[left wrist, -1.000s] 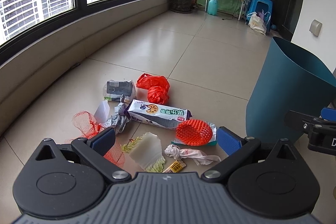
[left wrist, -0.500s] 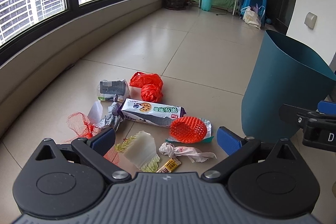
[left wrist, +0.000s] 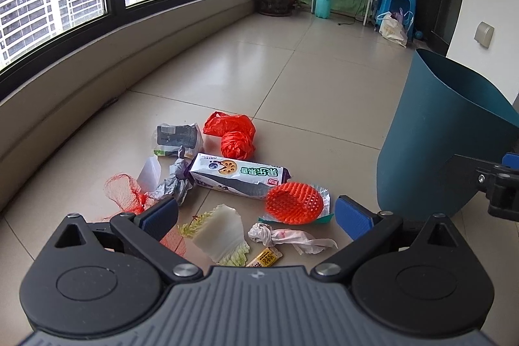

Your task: Collect trash

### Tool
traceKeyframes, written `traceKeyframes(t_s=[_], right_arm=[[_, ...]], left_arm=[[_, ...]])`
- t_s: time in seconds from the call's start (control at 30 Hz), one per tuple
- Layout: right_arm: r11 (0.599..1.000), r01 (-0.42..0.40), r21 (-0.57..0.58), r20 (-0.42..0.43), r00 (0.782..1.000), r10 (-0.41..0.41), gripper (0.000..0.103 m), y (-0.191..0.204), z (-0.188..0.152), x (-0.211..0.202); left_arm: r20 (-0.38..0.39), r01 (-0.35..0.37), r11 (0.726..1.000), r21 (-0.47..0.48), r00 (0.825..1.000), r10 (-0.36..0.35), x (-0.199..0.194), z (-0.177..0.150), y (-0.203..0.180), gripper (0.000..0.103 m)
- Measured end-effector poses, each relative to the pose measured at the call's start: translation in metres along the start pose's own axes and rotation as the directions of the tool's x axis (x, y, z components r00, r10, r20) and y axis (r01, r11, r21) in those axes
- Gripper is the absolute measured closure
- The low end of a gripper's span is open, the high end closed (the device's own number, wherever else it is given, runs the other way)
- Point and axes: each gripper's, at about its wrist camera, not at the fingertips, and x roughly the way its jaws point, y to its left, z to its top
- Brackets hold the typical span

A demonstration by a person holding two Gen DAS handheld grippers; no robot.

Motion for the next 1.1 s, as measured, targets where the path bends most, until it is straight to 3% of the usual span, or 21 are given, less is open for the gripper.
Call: traceKeyframes(t_s=[0.3, 0.67, 0.87, 1.1], right_arm=[[0.999, 0.035, -0.002, 0.041, 0.999, -0.035, 0.004, -0.016, 0.024, -0.004], [0.985, 0.162, 0.066, 0.106, 0.98, -0.168, 0.004, -0.074, 0.076, -0.01], [0.966, 0.254, 0.058, 0.08, 0.963, -0.258, 0.005, -0.104, 0.094, 0.001], [0.938, 0.332, 0.1, -0.026, 0.943, -0.331, 0.011, -0.15, 0.102, 0.028]], left_arm=[[0.046, 0.008, 1.0, -0.013, 0.999, -0.007, -0.006, 0.025, -0.011, 0.0], [0.062, -0.006, 1.0, -0.017, 0.998, 0.007, -0.007, 0.048, -0.024, 0.0], [0.037, -0.02, 0.999, -0.035, 0.999, 0.021, -0.004, 0.053, -0.033, 0.0], [0.013, -0.048, 0.998, -0.033, 0.999, 0.048, -0.004, 0.053, -0.045, 0.0]])
